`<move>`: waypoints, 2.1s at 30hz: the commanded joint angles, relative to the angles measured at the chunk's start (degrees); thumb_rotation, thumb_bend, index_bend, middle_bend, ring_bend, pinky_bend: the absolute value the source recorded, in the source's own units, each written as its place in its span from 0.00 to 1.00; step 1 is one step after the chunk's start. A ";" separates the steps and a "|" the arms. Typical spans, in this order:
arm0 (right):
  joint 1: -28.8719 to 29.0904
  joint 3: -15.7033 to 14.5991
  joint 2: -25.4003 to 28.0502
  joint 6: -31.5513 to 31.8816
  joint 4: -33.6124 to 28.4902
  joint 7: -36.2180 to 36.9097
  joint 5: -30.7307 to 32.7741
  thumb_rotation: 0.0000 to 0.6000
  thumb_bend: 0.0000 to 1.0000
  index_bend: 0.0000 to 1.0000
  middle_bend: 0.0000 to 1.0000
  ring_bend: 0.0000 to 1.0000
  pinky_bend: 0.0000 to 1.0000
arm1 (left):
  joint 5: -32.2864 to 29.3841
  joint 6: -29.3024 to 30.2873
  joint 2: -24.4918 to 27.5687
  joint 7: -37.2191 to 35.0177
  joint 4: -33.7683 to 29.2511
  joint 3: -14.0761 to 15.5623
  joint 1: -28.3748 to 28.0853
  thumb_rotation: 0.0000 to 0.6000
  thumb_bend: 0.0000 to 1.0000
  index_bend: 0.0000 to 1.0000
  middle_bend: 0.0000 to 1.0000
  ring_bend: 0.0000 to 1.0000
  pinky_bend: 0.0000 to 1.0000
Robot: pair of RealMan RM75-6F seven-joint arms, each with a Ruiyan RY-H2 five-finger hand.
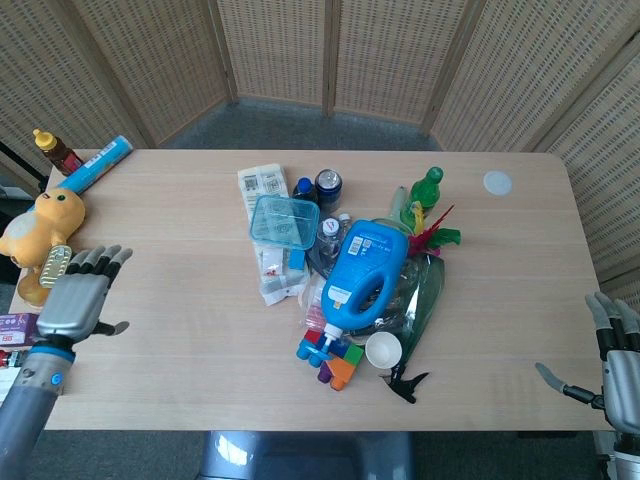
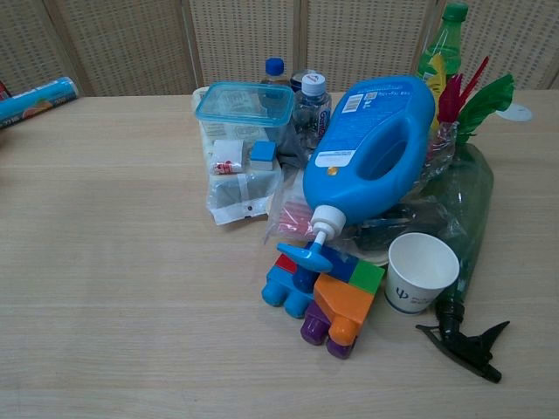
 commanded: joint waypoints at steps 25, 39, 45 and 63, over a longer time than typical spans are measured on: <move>1.63 -1.30 -0.82 -4.32 0.75 0.52 0.40 0.57 0.00 0.00 0.00 0.00 0.00 | -28.00 -5.31 -40.59 18.17 43.01 -10.42 -40.68 1.00 0.00 0.00 0.00 0.00 0.00; 1.62 -0.90 -0.20 -4.23 1.09 2.35 1.41 0.57 0.00 0.00 0.00 0.00 0.00 | -32.41 -7.26 -49.97 20.19 55.35 -9.96 -43.03 1.00 0.00 0.00 0.00 0.00 0.00; 1.48 -1.01 -0.10 -4.06 1.37 2.72 1.44 0.57 0.00 0.00 0.00 0.00 0.00 | -31.43 -6.42 -48.77 21.93 52.12 -8.55 -42.07 1.00 0.00 0.01 0.00 0.00 0.00; 0.84 -1.14 0.56 -2.85 0.13 2.29 1.10 0.56 0.00 0.00 0.00 0.00 0.00 | -39.29 2.05 -18.93 36.45 12.84 -2.90 -39.41 1.00 0.00 0.32 0.50 0.31 0.24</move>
